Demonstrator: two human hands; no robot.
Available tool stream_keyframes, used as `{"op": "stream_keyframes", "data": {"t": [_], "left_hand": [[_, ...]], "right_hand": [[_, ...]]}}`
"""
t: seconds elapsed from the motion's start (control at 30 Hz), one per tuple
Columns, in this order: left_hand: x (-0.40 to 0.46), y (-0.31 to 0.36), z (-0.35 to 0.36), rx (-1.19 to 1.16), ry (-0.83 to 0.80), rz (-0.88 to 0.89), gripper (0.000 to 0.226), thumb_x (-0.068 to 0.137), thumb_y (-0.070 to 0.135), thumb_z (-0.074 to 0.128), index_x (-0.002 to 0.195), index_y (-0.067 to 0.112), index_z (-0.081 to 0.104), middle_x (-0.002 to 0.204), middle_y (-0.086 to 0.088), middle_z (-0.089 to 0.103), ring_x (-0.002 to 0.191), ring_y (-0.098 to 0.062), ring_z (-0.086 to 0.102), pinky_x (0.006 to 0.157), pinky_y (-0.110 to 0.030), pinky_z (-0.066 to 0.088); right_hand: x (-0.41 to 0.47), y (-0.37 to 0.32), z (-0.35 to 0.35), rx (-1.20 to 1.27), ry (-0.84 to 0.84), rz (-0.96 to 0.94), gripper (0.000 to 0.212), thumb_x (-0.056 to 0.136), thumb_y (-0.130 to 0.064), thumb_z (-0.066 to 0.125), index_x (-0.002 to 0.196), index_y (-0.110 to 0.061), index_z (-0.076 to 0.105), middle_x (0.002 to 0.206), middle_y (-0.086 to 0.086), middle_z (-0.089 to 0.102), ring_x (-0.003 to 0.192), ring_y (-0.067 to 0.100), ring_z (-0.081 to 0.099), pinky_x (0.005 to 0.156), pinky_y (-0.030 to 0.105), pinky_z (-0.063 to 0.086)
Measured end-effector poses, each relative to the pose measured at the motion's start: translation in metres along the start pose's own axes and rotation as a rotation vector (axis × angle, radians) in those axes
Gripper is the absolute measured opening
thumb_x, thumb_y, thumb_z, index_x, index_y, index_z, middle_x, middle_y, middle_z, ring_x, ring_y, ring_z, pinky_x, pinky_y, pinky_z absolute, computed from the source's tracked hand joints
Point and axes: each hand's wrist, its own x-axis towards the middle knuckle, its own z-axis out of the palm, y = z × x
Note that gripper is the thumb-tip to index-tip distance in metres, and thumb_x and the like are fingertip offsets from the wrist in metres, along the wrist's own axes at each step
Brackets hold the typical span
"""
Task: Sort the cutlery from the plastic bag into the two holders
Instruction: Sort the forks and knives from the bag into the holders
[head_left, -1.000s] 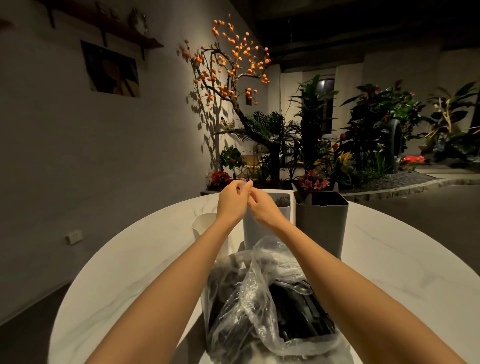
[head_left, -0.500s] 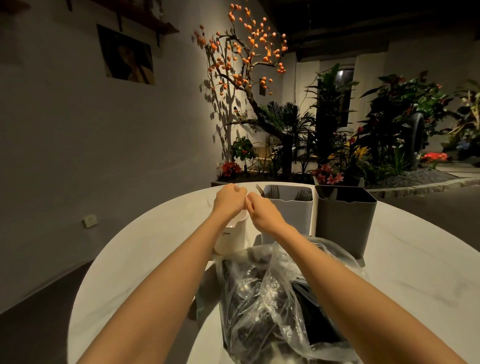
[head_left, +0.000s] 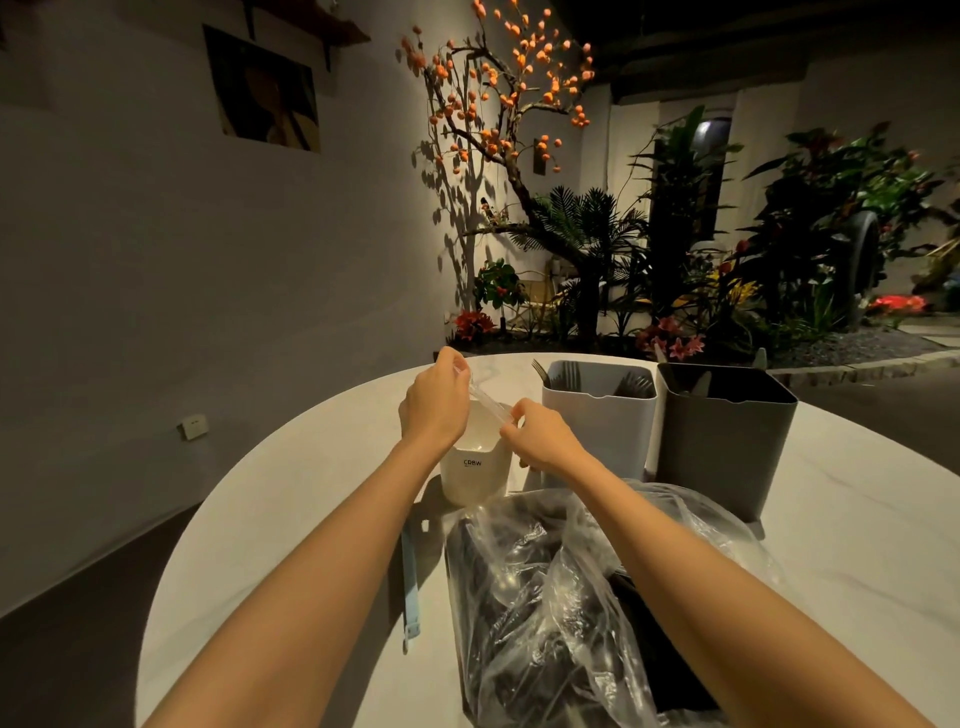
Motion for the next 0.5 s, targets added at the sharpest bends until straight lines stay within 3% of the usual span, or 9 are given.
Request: {"op": "stream_keyframes", "data": {"t": [0.17,0.3,0.37,0.5], "left_hand": [[0.004,-0.002,0.005,-0.009,0.071,-0.025,0.019,0.102,0.022,0.044,0.115,0.017,0.056,0.112,-0.006,0.065,0.095,-0.022,0.059,0.076,-0.033,0.049],[0.004,-0.011,0.013,0.205,-0.149,0.010,0.021,0.100,0.022,0.044,0.114,0.023,0.060,0.116,-0.005,0.066,0.100,-0.024,0.059,0.084,-0.036,0.049],[0.003,-0.015,0.018,0.285,-0.273,0.009,0.023,0.099,0.022,0.046,0.115,0.025,0.062,0.120,-0.003,0.065,0.110,-0.025,0.056,0.093,-0.037,0.040],[0.001,-0.019,0.020,0.206,-0.264,-0.030,0.021,0.094,0.024,0.058,0.112,0.026,0.066,0.116,0.001,0.067,0.111,-0.021,0.055,0.095,-0.037,0.040]], "right_hand": [[0.003,-0.003,0.000,0.013,0.028,0.049,0.023,0.094,-0.022,0.047,0.115,-0.013,0.045,0.112,0.013,0.058,0.086,0.031,0.068,0.077,0.045,0.059],[0.005,-0.002,0.002,-0.047,0.060,0.063,0.025,0.093,-0.024,0.047,0.115,-0.011,0.046,0.112,0.013,0.060,0.088,0.032,0.067,0.079,0.046,0.057],[0.004,-0.002,0.003,-0.057,0.066,0.059,0.025,0.093,-0.025,0.045,0.115,-0.011,0.047,0.113,0.015,0.060,0.089,0.034,0.066,0.079,0.047,0.057],[0.002,0.000,0.002,-0.054,0.079,0.048,0.027,0.095,-0.025,0.043,0.115,-0.009,0.052,0.112,0.014,0.060,0.080,0.031,0.069,0.078,0.046,0.058]]}}
